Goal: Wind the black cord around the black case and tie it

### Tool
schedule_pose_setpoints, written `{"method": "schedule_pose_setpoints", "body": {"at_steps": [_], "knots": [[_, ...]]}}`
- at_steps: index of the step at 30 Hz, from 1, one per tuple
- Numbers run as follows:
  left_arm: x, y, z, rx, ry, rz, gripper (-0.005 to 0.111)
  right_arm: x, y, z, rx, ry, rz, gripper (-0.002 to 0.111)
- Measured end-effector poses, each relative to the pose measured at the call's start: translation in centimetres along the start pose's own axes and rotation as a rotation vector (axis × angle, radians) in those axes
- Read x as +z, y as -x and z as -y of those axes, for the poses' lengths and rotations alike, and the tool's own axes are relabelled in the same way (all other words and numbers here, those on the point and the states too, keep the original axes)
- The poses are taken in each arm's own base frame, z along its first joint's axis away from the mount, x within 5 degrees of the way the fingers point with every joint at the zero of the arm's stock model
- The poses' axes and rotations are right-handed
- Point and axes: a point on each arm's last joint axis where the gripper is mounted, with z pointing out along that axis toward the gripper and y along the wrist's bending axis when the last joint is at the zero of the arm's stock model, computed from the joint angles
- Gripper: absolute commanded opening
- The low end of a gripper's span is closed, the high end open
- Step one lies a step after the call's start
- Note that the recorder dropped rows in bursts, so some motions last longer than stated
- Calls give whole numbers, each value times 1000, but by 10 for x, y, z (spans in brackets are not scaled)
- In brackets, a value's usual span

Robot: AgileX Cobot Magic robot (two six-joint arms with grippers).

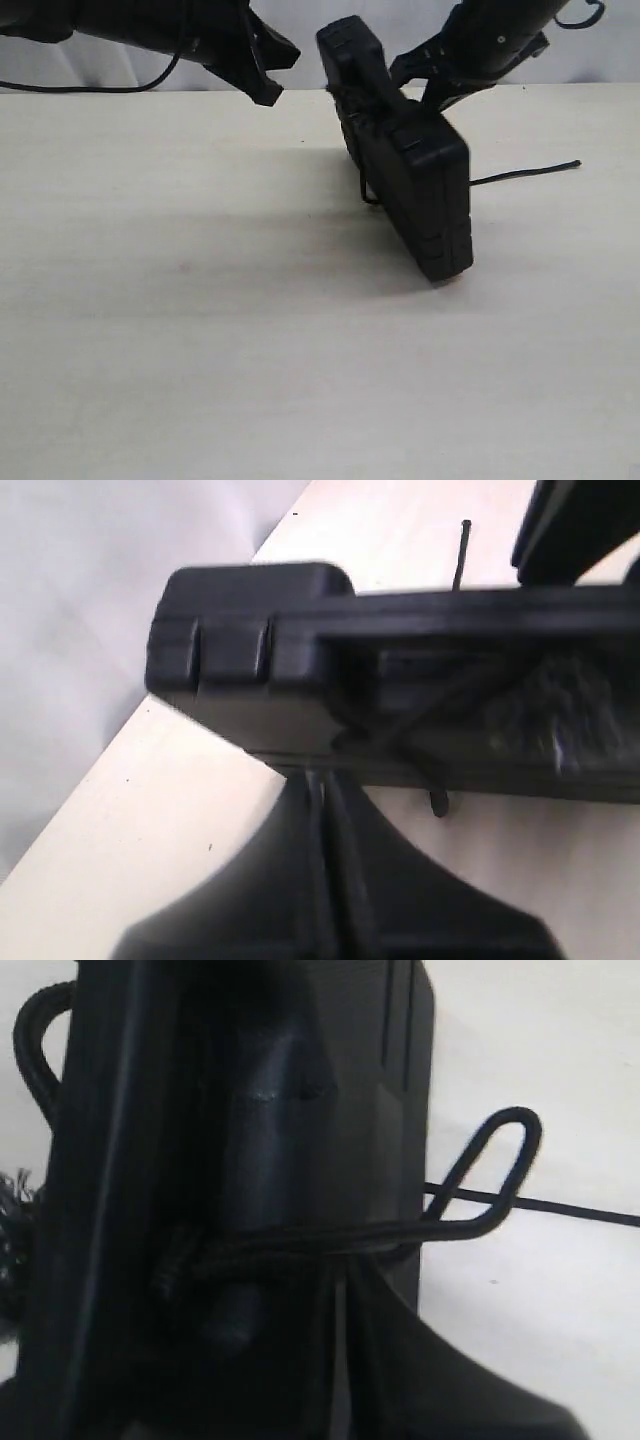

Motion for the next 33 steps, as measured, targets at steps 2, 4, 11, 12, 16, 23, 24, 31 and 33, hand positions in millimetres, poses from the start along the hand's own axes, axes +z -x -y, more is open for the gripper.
{"method": "schedule_pose_setpoints", "body": {"at_steps": [2, 4, 11, 12, 16, 23, 24, 31, 33], "knots": [[-2, -2, -4, -13, 7, -2, 0, 1, 1, -12, -23, 17, -1, 4], [-5, -5, -8, -26, 4, -3, 0, 2, 1, -19, -42, 26, -2, 4], [-16, -19, -7, 0, -156, -65, 0, -19, 2, -25, -57, 26, 45, 4], [-17, -22, -5, 14, -190, -93, 1, -23, 2, -25, -58, 25, 54, 4], [-10, -39, 4, 14, -325, -178, 19, -29, 2, -24, -56, 10, 62, 4], [26, -81, 15, -43, -470, -264, 50, -25, -10, 16, 75, -36, 22, 4], [32, -86, 17, -36, -474, -276, 50, -24, -13, 27, 102, -48, 16, 4], [57, -95, 23, 34, -367, -314, 50, -10, -34, 82, 254, -100, -3, 4], [60, -97, 19, 40, -322, -316, 49, 0, -37, 88, 271, -100, -24, 4]]}}
